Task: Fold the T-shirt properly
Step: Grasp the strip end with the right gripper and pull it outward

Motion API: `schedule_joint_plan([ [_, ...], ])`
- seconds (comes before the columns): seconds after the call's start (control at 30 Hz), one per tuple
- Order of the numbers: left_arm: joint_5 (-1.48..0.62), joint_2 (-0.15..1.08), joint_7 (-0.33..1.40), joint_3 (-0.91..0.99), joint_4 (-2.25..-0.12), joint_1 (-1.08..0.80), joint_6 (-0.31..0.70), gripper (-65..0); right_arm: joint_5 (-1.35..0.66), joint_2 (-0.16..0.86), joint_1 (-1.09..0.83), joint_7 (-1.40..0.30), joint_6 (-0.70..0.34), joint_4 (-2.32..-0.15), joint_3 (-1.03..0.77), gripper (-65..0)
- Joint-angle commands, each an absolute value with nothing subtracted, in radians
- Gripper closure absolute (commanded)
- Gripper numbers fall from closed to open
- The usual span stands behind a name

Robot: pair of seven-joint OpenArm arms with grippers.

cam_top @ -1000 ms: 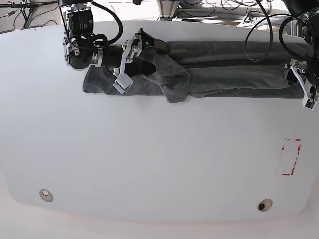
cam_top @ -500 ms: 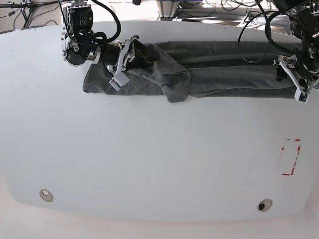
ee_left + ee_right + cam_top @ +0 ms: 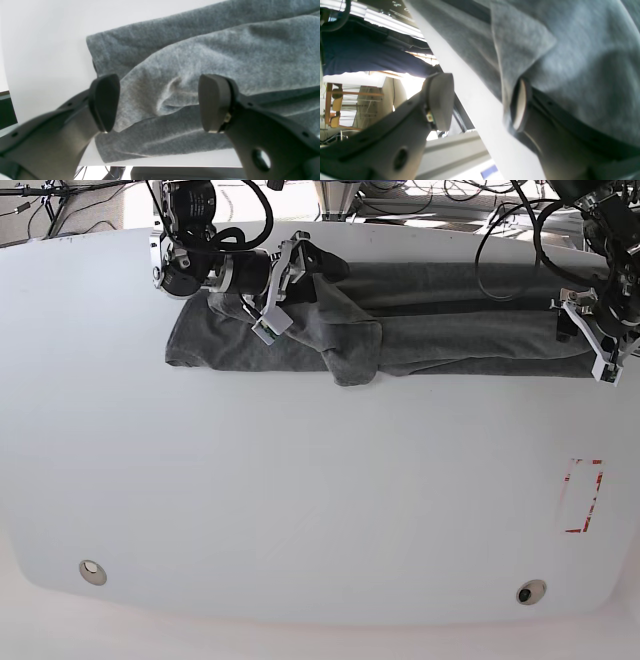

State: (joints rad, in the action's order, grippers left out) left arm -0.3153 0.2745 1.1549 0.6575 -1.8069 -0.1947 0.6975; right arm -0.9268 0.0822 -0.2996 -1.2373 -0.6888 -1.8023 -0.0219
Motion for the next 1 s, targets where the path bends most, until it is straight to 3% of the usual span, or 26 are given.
schedule_joint_plan([
  [0.0,-0.325,0.311,1.136,0.673,-1.822,-0.188,0.698,-44.6,-0.952,0.093,-0.285,-1.241,-0.698,-1.824,-0.025,-33.9],
  [0.2,-0.325,0.314,1.135,0.673,-1.813,-0.183,0.698,-44.6,-0.941,0.12,-0.225,-1.331,-0.698,-1.816,0.035,-33.9],
  [0.47,-0.325,0.314,1.135,0.67,-1.814,-0.182,0.698,-44.6,-1.012,0.214,-0.211,-1.33,-0.698,-1.822,0.113,-33.9],
  [0.8,-0.328,0.274,1.121,0.664,-1.811,-0.182,0.698,-44.2,-0.992,0.275,-0.17,-1.276,-0.698,-1.825,-0.051,-33.3],
  [0.9,-0.325,0.248,1.069,0.671,-1.813,-0.189,0.698,-38.5,-0.958,0.272,-0.171,-1.244,-0.698,-1.825,-0.082,-27.7],
  [0.97,-0.318,0.229,1.03,0.684,-1.81,-0.202,0.698,-29.6,-0.928,0.268,-0.171,-1.222,-0.698,-1.825,-0.093,-19.3],
])
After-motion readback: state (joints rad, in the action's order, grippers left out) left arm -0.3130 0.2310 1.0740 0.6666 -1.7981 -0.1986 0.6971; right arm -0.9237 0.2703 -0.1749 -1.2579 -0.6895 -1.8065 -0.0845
